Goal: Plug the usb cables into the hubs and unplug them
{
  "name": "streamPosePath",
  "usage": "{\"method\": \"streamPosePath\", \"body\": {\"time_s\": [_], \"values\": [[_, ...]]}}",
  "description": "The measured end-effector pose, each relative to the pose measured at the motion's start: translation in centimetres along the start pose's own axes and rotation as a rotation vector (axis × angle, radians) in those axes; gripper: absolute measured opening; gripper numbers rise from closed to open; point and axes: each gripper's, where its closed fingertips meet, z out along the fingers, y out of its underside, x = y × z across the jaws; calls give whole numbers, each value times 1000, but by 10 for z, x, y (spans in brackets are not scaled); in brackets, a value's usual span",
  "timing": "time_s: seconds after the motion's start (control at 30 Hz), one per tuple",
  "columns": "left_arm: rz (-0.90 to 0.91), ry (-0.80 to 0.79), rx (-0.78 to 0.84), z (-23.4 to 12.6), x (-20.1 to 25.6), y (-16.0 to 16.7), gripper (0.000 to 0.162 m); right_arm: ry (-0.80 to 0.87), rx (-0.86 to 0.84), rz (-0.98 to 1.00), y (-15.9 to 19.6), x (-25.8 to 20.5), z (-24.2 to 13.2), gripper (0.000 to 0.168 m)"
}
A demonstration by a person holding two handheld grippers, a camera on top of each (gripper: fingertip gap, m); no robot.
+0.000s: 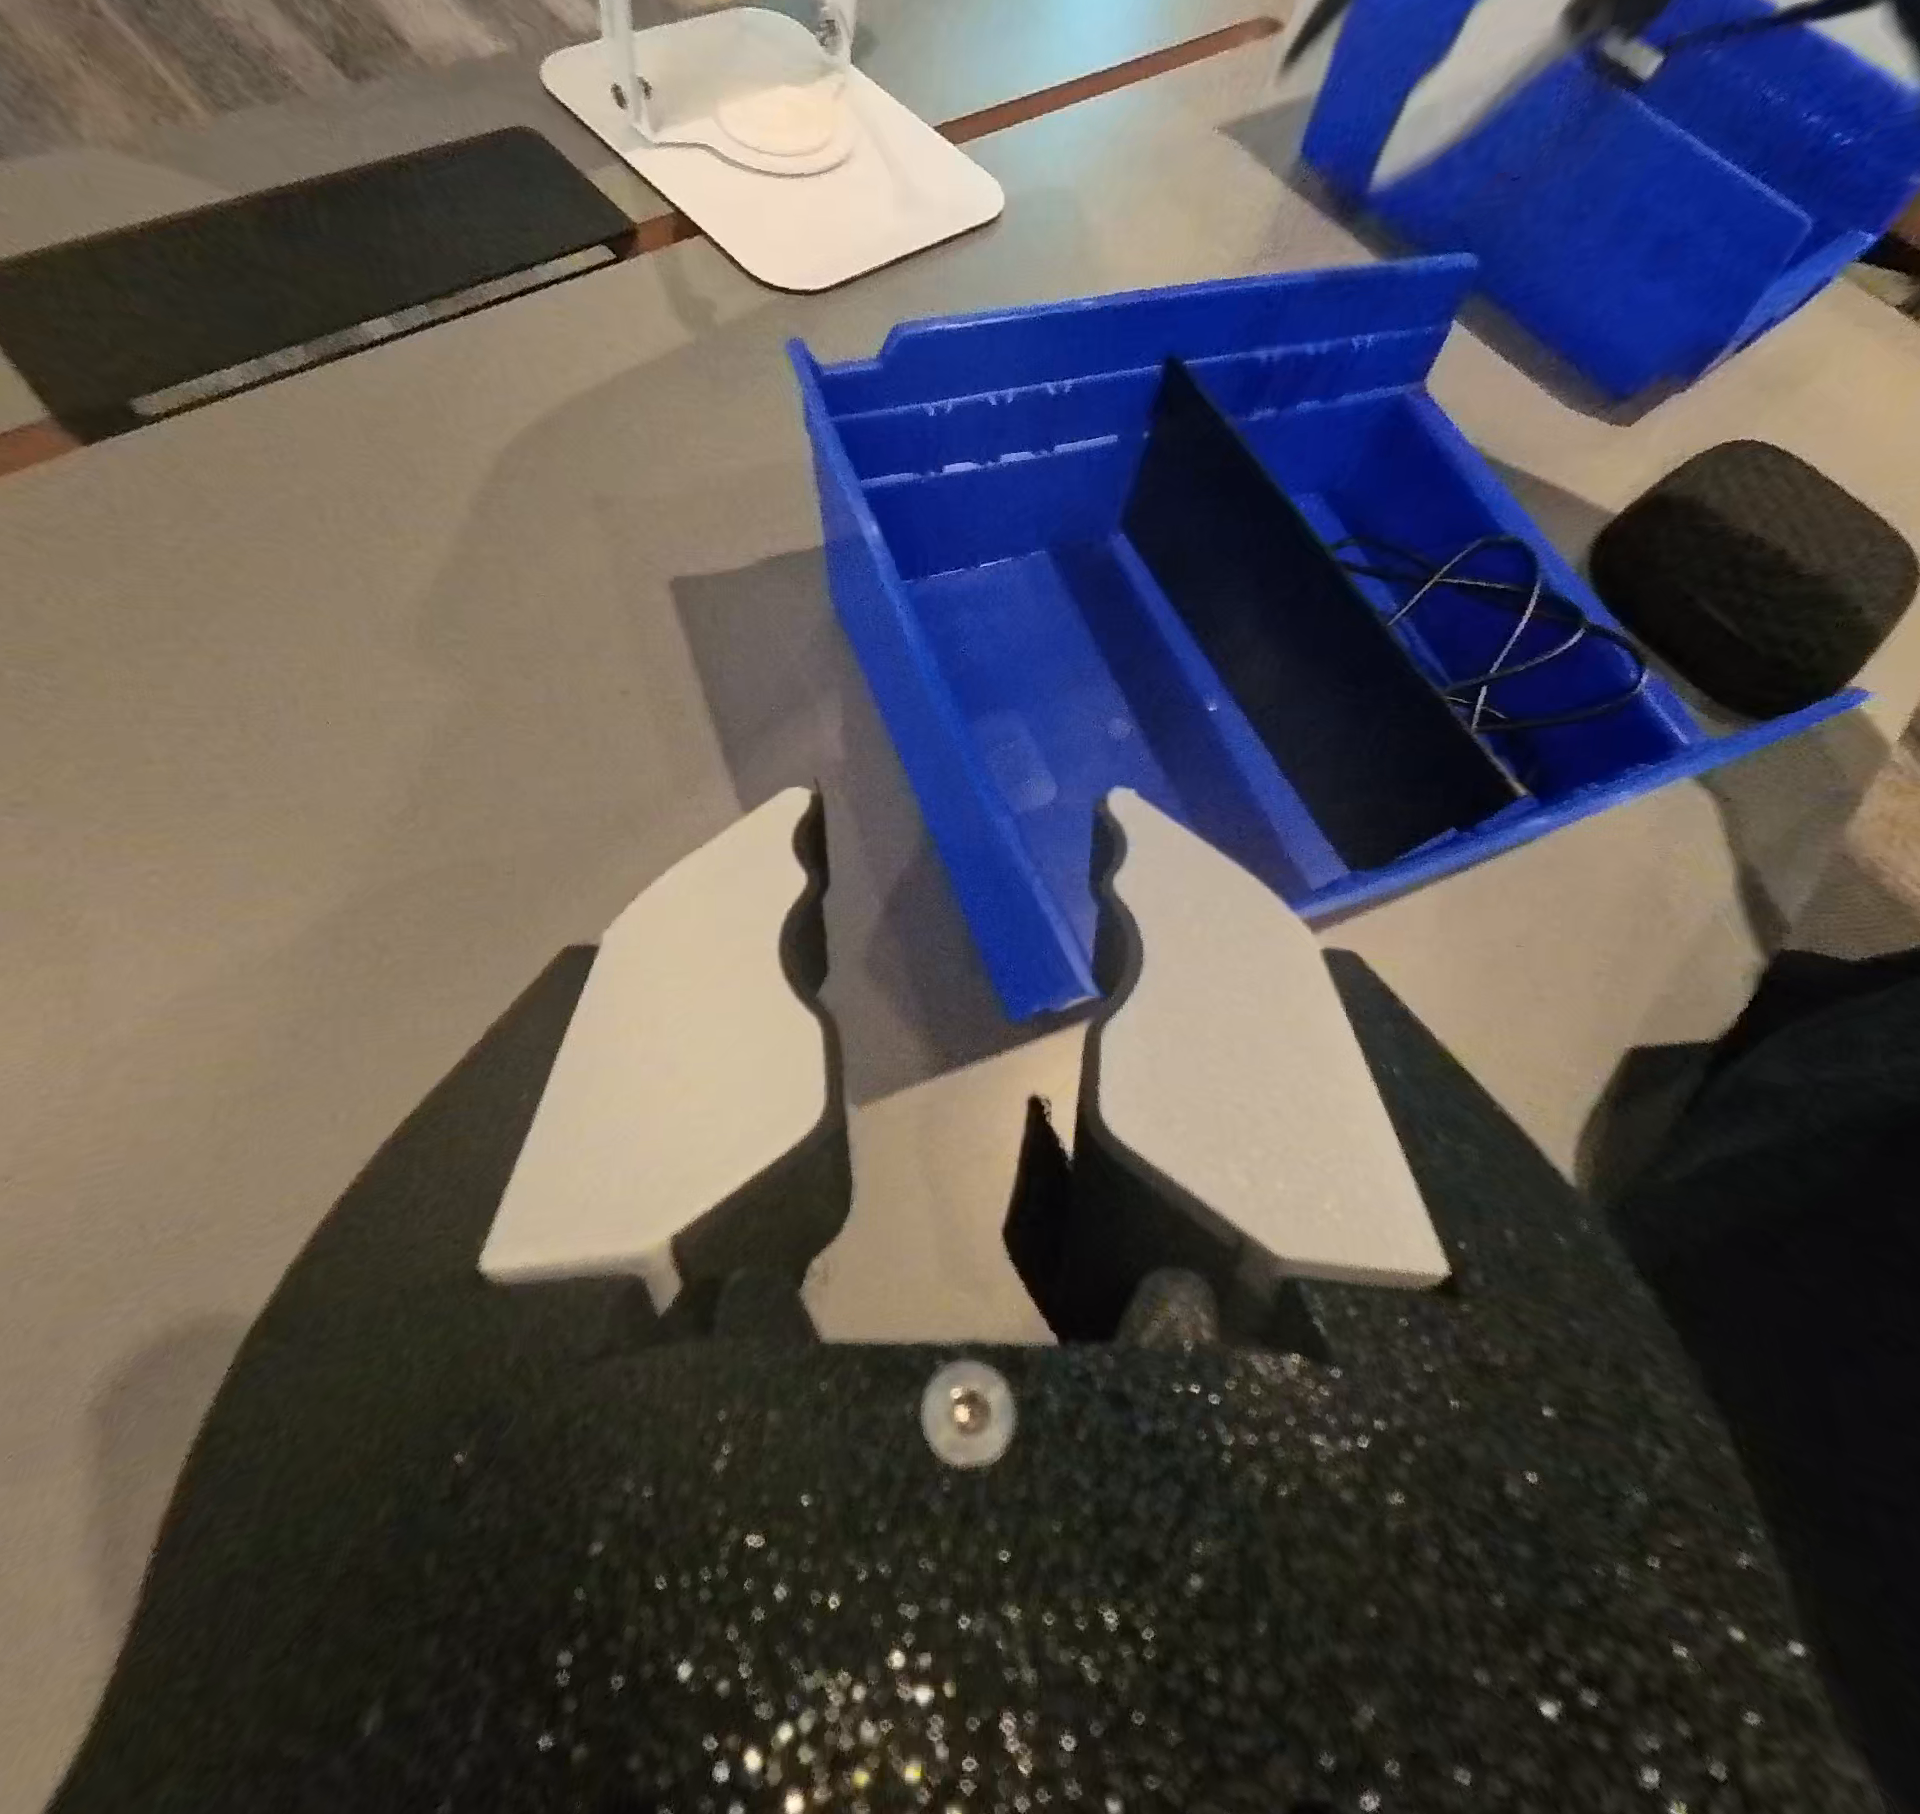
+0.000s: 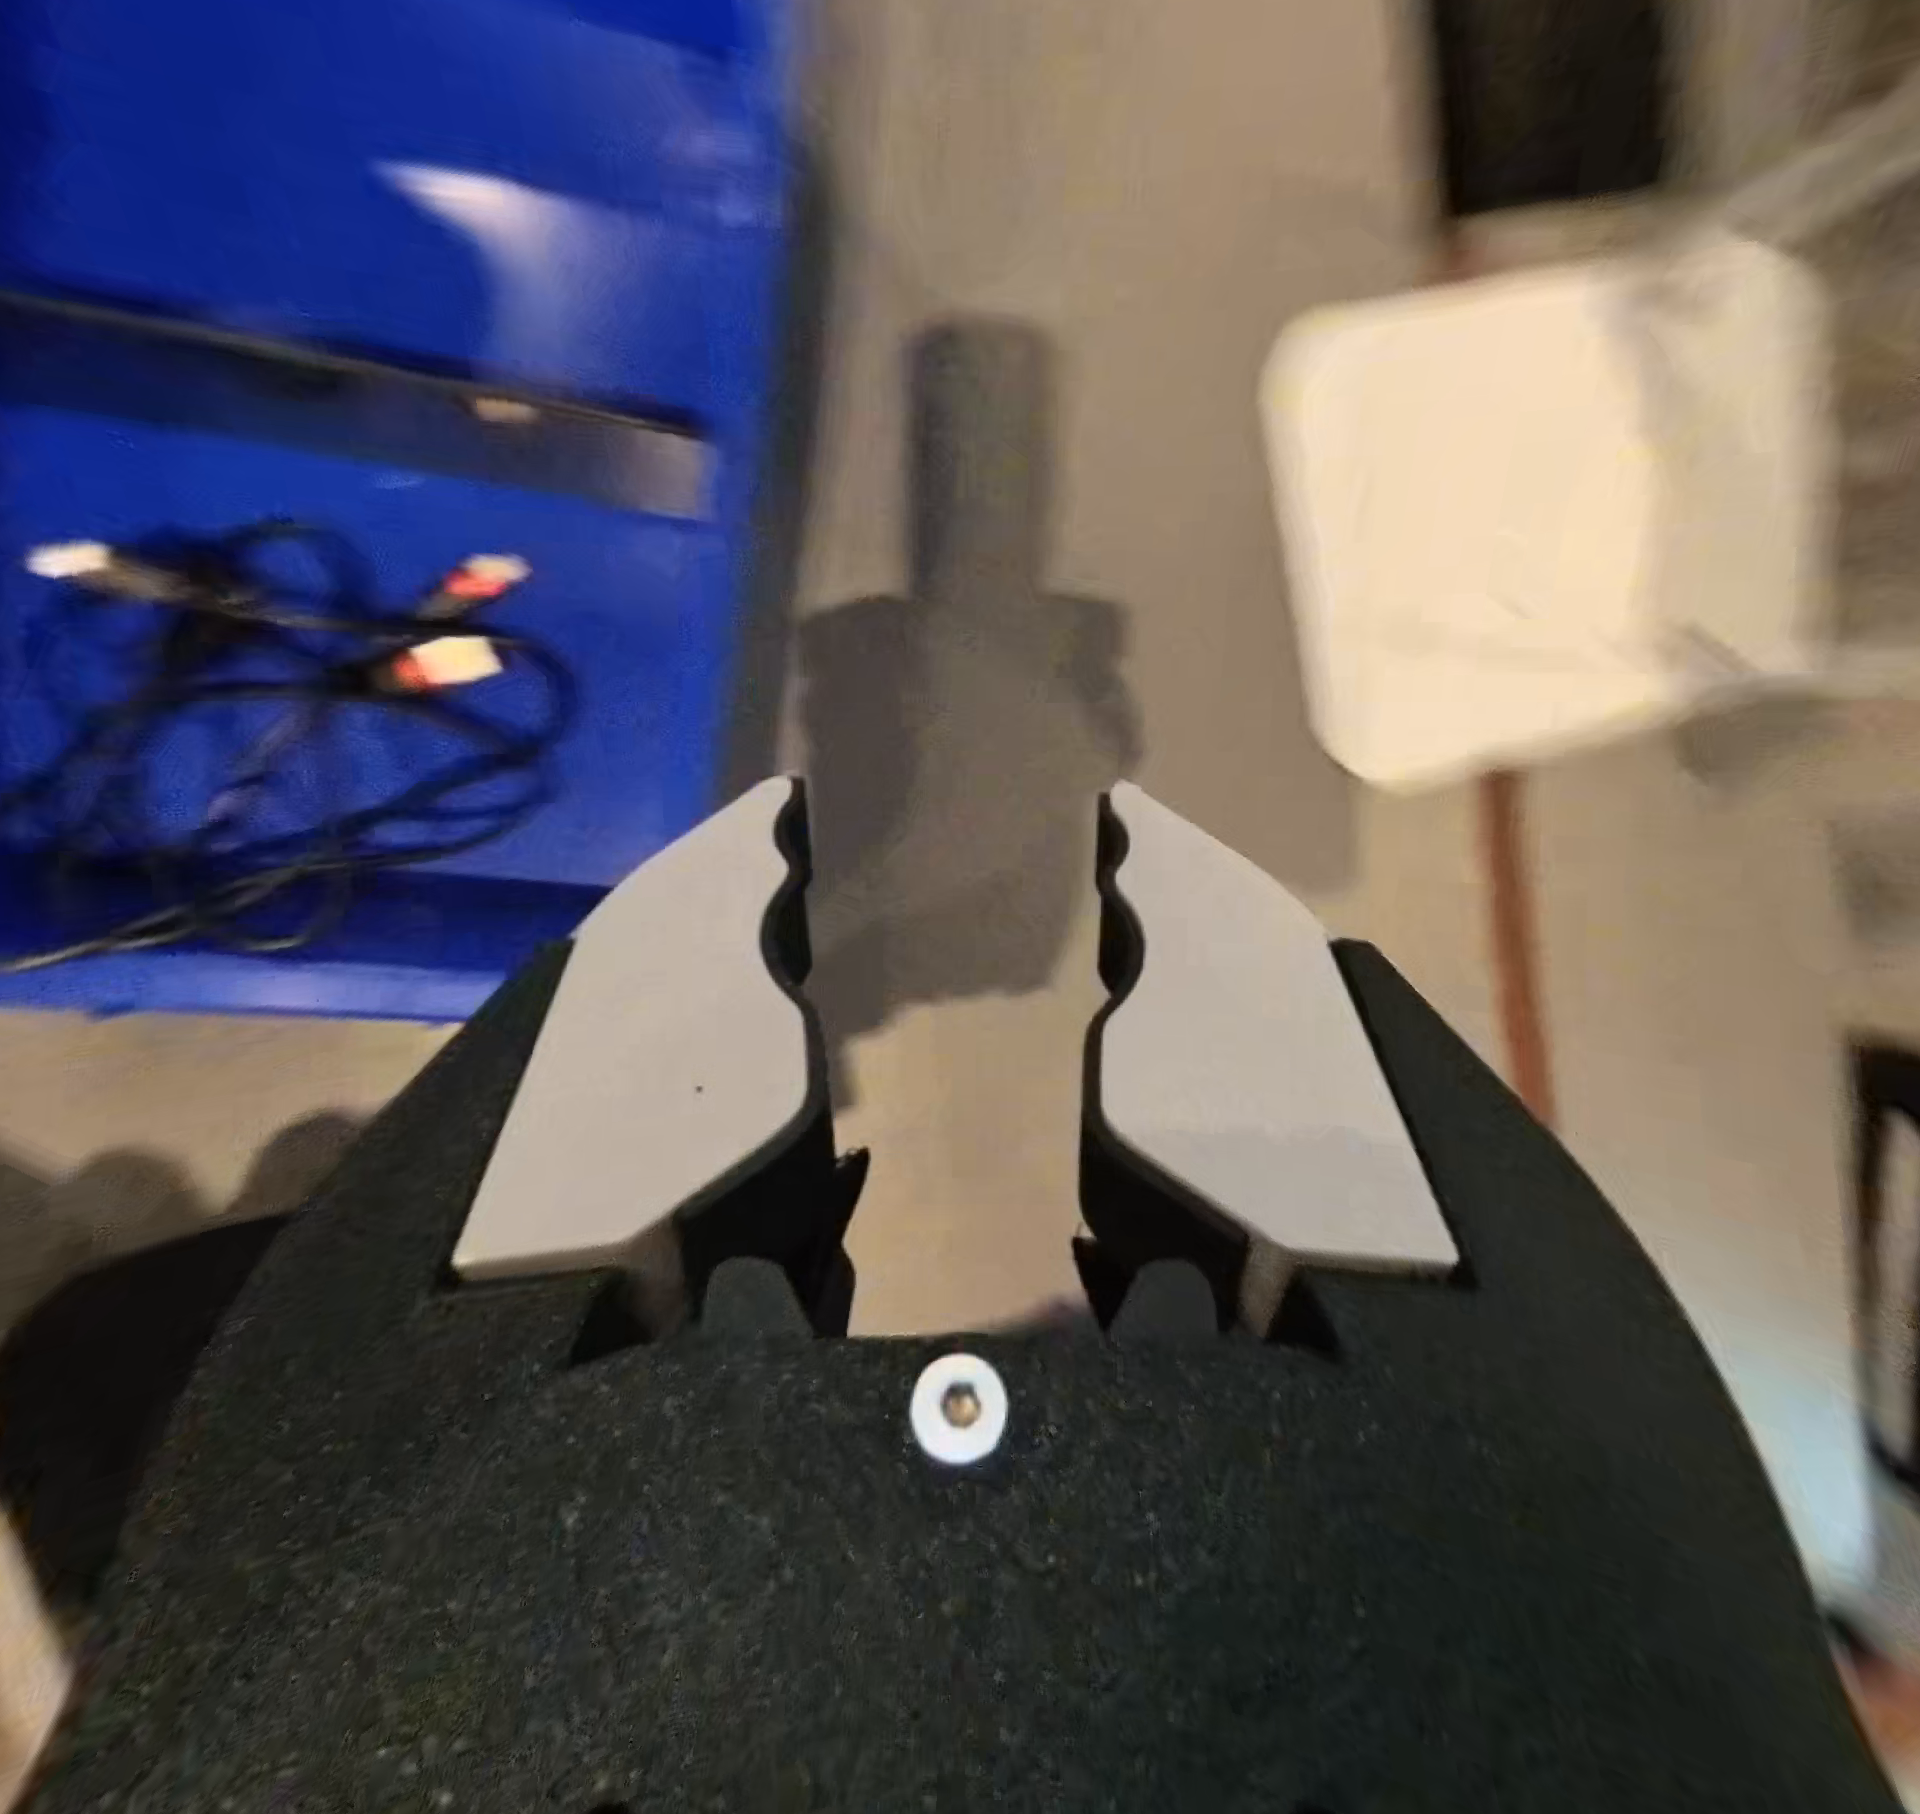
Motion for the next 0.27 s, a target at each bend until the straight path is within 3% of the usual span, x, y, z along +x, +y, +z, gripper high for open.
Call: {"method": "streamPosePath", "body": {"time_s": [0.03,0.13,0.27], "values": [[0,-19,6,-1,-4,0,47,127,-4,82,15,27,-18,50],[-3,-68,28,-2,-12,-2,46,432,-152,442,92,91,-65,47],[17,-104,-14,5,-12,1,52,421,-411,749,188,88,-68,54]]}}
